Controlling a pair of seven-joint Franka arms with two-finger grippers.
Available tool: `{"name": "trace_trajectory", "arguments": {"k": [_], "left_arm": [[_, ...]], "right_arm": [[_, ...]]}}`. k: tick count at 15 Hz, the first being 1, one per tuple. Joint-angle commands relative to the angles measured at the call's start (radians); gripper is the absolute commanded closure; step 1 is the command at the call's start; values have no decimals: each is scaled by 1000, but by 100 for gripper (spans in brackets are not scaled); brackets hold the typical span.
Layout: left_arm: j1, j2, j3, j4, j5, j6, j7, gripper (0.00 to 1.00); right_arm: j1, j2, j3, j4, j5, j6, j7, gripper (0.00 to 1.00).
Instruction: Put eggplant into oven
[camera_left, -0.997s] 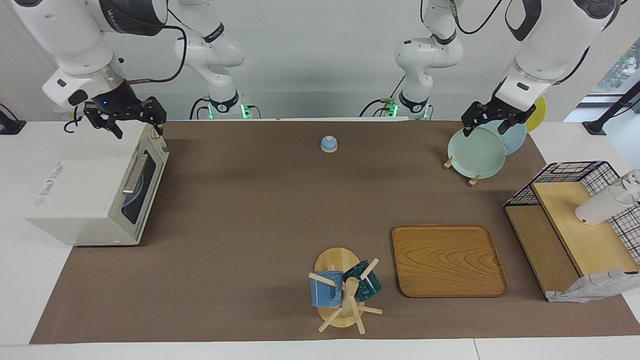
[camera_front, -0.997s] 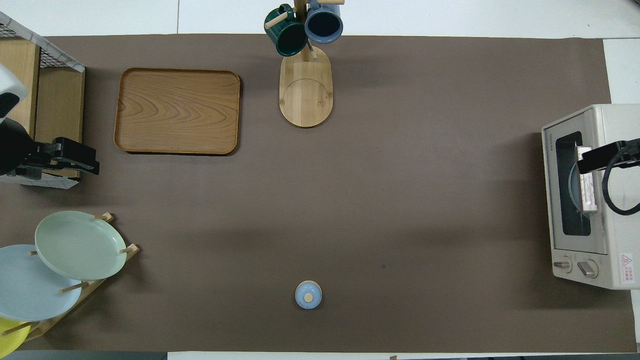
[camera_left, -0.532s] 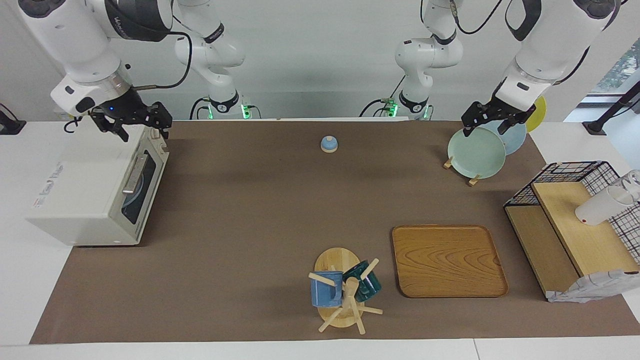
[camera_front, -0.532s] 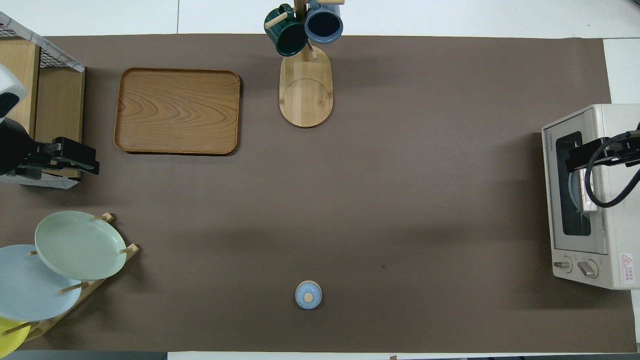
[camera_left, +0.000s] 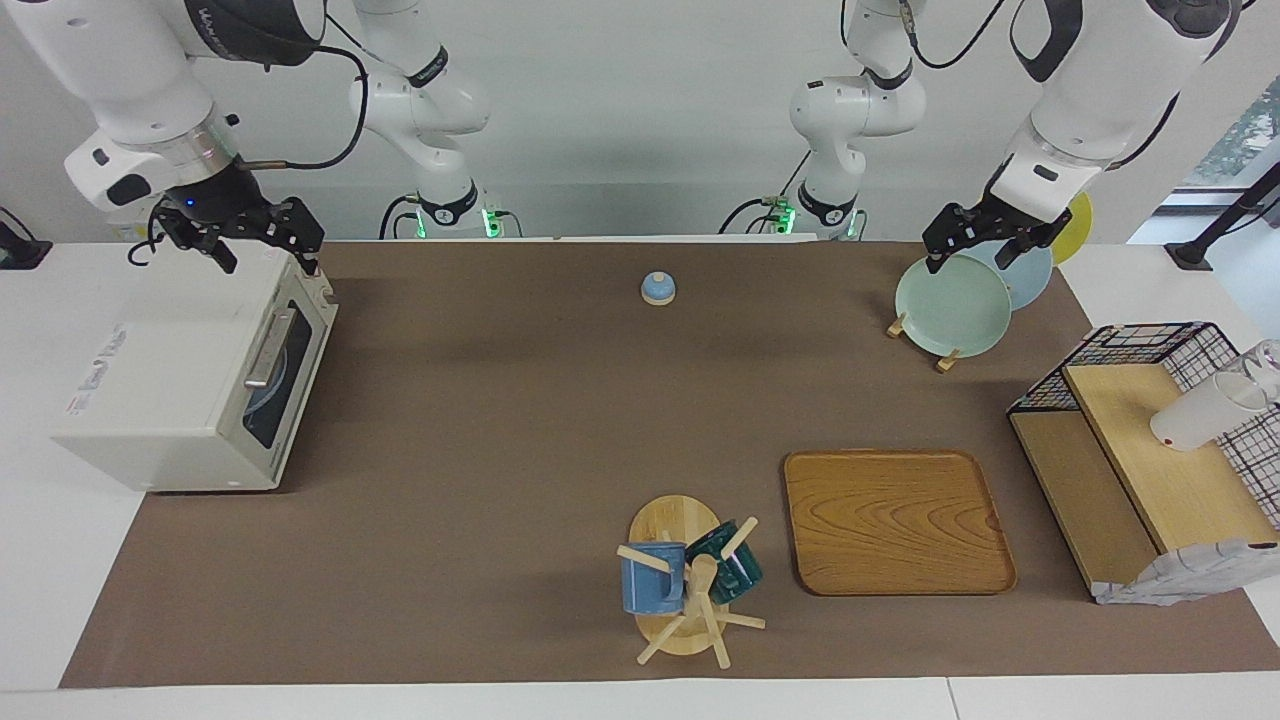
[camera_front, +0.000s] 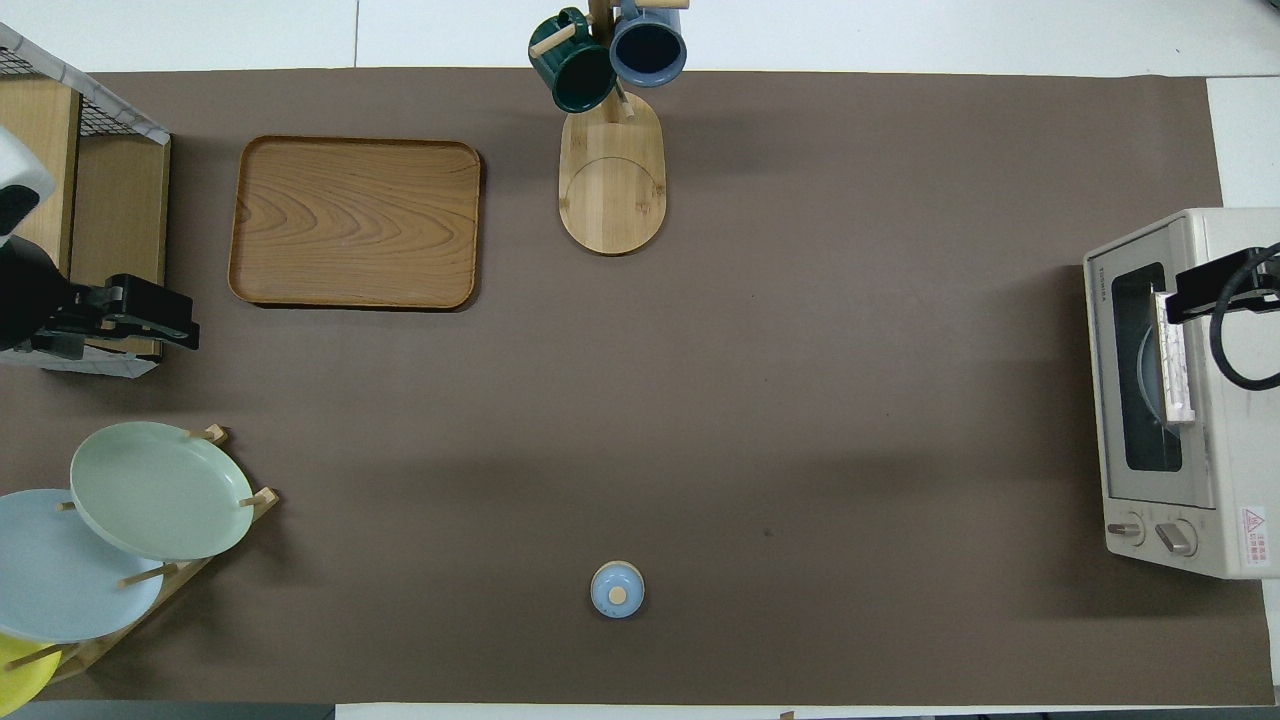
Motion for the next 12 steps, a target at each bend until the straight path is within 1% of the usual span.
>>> {"name": "trace_trajectory", "arguments": {"k": [1, 12], "left_arm": [[16, -6, -6, -7, -7, 7, 12, 0], [15, -6, -6, -7, -7, 7, 12, 0]], "right_arm": [[2, 19, -3, 27, 5, -8, 17, 0], [8, 16, 1, 20, 6, -3, 22, 0]]}}
